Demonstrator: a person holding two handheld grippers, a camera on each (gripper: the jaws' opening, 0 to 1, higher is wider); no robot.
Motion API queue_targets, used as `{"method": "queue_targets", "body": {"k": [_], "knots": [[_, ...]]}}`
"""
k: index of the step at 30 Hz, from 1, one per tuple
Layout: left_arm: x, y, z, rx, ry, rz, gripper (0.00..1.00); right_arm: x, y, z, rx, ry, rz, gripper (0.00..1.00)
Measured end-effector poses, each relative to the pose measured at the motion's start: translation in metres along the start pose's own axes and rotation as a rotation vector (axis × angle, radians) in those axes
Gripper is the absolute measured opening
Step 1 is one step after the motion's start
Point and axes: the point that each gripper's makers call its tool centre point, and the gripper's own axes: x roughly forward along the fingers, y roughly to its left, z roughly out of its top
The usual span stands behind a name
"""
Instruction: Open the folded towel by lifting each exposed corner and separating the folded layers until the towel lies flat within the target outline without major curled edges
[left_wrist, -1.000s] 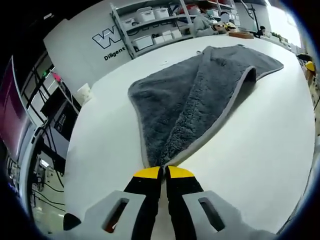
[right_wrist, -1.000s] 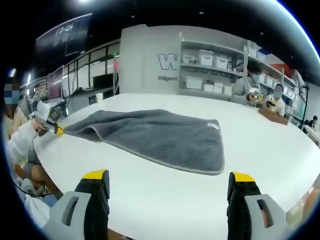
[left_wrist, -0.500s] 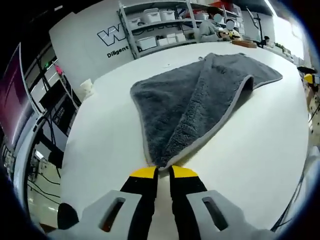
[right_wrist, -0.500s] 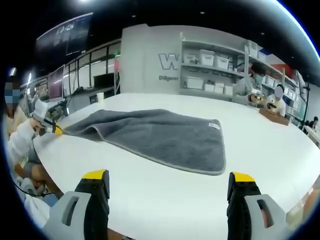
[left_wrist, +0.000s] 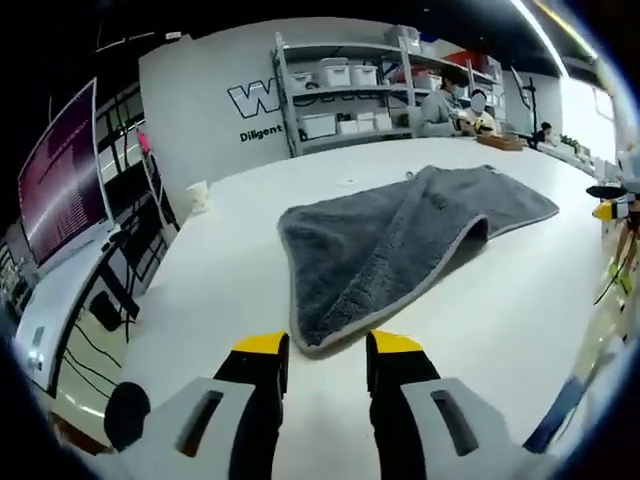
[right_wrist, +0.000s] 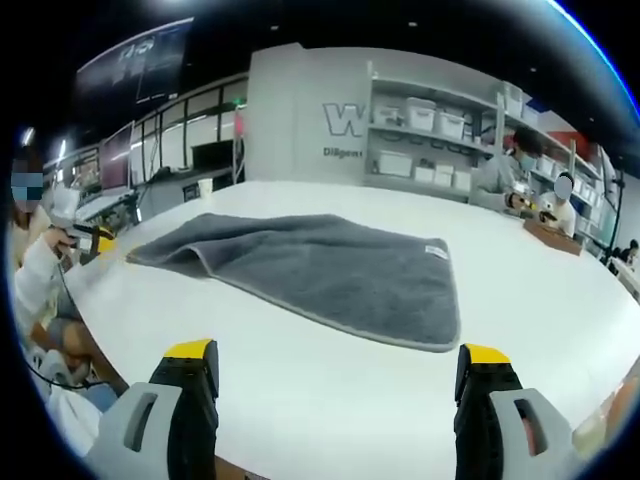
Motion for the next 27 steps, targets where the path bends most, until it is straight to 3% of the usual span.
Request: {"method": "queue_targets", "body": {"k": [5,16,27], "knots": [[-0.002,-0.011,0.007,0.009,-0.033,-0.020,0.47,0.001,0.001,0.000,-0.002,0.005,-0.008,0.99],[-0.005,-0.024,0.023,0.015,-0.107,-0.056,0.68,0.010,0.020,-0.002,-0.038,0.033,0.021,0.99],[-0.010,-0.023,0.008,-0.009,-0.098,-0.056,0.87,0.017,0.025,-0.001,-0.078,0.058,-0.019,0.99]]}}
